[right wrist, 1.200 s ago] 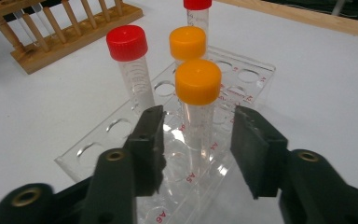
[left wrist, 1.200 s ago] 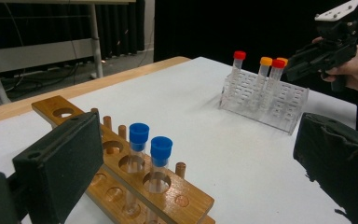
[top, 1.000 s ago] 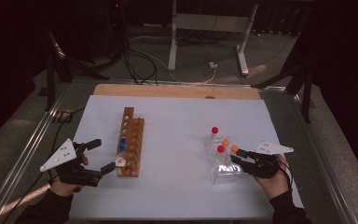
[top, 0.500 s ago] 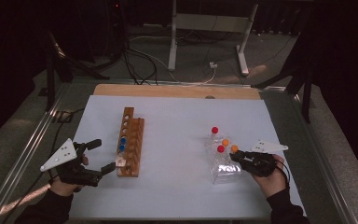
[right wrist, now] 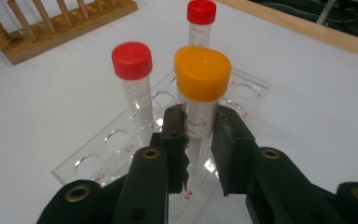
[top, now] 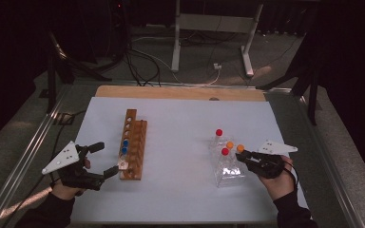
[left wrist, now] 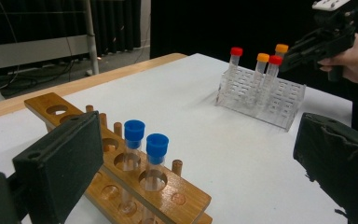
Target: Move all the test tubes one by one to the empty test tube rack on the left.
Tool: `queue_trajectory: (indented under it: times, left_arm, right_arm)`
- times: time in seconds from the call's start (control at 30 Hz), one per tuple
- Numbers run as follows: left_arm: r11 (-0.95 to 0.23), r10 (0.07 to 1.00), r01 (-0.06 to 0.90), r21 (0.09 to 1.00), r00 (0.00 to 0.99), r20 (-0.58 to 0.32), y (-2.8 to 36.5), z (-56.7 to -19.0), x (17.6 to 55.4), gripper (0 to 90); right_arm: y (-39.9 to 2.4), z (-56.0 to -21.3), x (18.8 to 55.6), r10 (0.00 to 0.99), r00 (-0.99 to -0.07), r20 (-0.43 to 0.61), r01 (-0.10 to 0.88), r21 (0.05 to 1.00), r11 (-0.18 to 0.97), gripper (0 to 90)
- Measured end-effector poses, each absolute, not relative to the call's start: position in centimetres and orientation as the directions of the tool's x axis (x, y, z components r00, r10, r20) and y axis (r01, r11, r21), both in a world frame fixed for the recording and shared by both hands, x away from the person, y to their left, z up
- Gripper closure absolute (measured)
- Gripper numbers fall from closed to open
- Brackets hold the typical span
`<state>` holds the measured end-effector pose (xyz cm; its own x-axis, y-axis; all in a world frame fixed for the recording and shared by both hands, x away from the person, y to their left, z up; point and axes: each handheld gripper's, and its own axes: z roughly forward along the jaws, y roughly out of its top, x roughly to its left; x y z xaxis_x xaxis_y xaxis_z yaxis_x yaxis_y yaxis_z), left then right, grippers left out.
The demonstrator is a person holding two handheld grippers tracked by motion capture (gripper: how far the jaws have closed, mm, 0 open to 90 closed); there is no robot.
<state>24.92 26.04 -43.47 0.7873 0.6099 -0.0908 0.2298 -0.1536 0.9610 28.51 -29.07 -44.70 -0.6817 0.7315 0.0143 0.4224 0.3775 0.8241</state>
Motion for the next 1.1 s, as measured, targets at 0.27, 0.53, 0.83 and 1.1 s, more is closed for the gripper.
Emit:
queue_trajectory:
  times: [0.27, 0.53, 0.83, 1.1]
  left_arm:
    - [-0.156, 0.607, 0.23, 0.961, 0.789, -0.09, 26.1, -43.3, 24.9, 2.5]
    - [-0.171, 0.596, 0.237, 0.956, 0.798, -0.091, 25.7, -43.0, 24.9, 2.5]
    - [-0.197, 0.572, 0.232, 0.952, 0.816, -0.08, 24.8, -42.1, 24.8, 2.5]
    - [-0.216, 0.541, 0.238, 0.947, 0.836, -0.087, 23.8, -41.8, 25.1, 2.6]
  right_arm:
    - [-29.1, -42.9, 28.1, 0.734, -0.68, 0.0, 0.398, 0.84, 0.368, 74.8]
    - [-29.1, -40.4, 28.1, 0.73, -0.682, -0.046, 0.353, 0.854, 0.383, 74.8]
    - [-28.2, -36.6, 28.2, 0.709, -0.697, -0.112, 0.265, 0.878, 0.399, 74.8]
    - [-26.1, -35.0, 28.0, 0.658, -0.745, -0.113, 0.217, 0.891, 0.4, 74.8]
